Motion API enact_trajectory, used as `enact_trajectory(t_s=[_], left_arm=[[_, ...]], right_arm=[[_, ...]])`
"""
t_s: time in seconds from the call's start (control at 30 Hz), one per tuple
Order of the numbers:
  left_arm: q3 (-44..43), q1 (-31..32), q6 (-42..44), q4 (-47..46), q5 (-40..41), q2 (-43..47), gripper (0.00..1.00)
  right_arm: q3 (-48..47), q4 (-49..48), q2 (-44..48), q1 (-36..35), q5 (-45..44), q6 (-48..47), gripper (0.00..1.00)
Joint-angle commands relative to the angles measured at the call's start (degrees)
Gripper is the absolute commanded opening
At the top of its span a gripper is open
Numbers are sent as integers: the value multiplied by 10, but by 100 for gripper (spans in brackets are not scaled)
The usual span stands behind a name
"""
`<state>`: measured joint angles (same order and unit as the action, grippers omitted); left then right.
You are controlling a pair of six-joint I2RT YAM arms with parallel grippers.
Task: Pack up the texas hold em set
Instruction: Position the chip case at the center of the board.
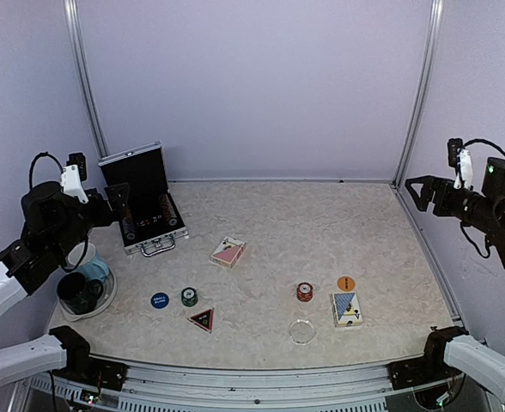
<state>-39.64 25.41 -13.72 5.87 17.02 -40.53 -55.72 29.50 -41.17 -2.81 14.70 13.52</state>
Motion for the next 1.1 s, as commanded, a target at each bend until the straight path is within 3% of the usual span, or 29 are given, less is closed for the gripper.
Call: enact_trajectory(t_s=[0.0,0.47,0.73,1.07], left_arm=[[-1,-7,-9,9,27,-6,99],[-99,-15,-112,59,40,-129,99],[-118,48,-163,32,103,-201,99],[-108,58,-185,-20,100,-276,99]], right_arm=[[9,5,-7,6,-21,-16,99],[40,5,-24,6,-62,29,99],[110,-32,8,7,-55,45,99],[119,-29,42,6,-49,48,99]])
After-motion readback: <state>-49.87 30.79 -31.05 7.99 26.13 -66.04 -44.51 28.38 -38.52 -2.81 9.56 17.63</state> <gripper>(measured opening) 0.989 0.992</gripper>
